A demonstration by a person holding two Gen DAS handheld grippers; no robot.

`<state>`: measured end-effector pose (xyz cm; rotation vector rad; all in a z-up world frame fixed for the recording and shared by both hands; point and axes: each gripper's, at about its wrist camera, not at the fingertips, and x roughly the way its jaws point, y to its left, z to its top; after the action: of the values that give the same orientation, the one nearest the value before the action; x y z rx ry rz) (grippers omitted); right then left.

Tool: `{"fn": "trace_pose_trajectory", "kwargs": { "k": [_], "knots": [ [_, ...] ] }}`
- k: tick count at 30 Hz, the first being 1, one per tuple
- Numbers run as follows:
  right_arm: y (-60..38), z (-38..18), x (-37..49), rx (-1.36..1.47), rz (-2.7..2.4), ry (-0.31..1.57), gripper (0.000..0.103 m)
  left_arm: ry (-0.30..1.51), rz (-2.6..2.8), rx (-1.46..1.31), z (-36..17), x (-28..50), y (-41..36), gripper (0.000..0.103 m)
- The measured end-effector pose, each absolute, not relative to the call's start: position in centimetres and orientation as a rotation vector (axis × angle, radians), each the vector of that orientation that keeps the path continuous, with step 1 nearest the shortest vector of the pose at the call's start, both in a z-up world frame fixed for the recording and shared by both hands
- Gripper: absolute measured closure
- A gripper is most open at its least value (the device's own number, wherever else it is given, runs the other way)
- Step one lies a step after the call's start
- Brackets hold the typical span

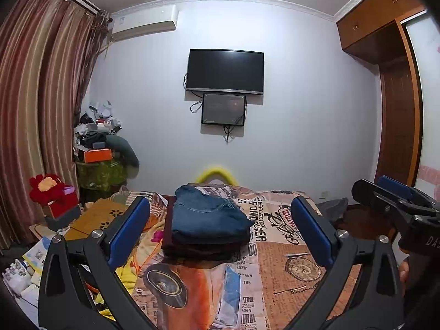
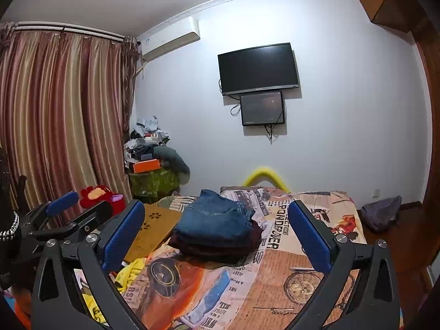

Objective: Fold large clothes

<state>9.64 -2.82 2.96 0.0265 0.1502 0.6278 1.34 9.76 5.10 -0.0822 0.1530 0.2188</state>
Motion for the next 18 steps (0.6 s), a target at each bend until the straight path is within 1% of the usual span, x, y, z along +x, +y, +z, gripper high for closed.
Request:
{"fn": "trace_pose_trajectory", "kwargs": {
  "k": [18],
  "knots": [
    [-3.18,3.03,9.51,0.035,0.616,0.140,0.000,0.154,0.190,-0.104,5.34,1.18,10.15,0.000]
  ]
}}
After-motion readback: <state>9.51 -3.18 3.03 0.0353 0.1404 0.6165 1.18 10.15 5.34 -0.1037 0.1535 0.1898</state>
